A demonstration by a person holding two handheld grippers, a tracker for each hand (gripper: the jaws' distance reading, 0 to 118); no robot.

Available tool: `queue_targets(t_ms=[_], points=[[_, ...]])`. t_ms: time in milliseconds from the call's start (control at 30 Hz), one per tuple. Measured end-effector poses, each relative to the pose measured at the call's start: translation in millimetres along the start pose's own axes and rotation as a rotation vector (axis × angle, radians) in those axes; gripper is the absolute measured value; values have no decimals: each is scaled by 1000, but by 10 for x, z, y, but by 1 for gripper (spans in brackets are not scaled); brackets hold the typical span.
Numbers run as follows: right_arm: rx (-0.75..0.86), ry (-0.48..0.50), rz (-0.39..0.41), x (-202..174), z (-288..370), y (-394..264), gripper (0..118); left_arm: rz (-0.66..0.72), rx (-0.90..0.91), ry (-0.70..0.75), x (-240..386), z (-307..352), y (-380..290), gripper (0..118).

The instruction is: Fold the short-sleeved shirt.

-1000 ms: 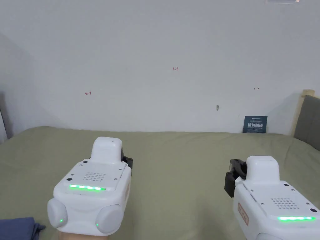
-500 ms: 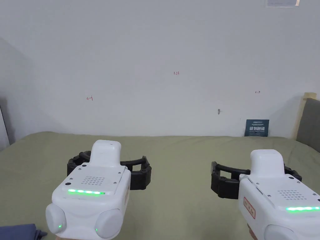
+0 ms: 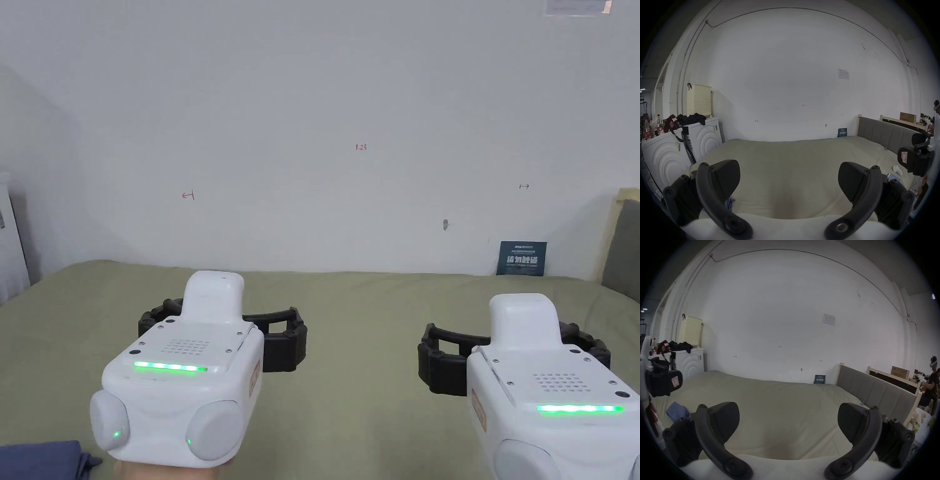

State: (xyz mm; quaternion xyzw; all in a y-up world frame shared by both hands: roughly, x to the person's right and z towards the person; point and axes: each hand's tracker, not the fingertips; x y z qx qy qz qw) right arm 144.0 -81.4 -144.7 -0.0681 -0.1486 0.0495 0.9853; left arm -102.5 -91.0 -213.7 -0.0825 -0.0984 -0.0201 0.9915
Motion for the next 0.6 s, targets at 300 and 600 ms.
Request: queue_targets(t_ms=[300,600], points=[[-35,32,-82,102,-91,37,118,1,-10,-7,-8,11,0,118],[-32,24,14,68,-76,58,118,4,-16,8,-21,26,27,118]])
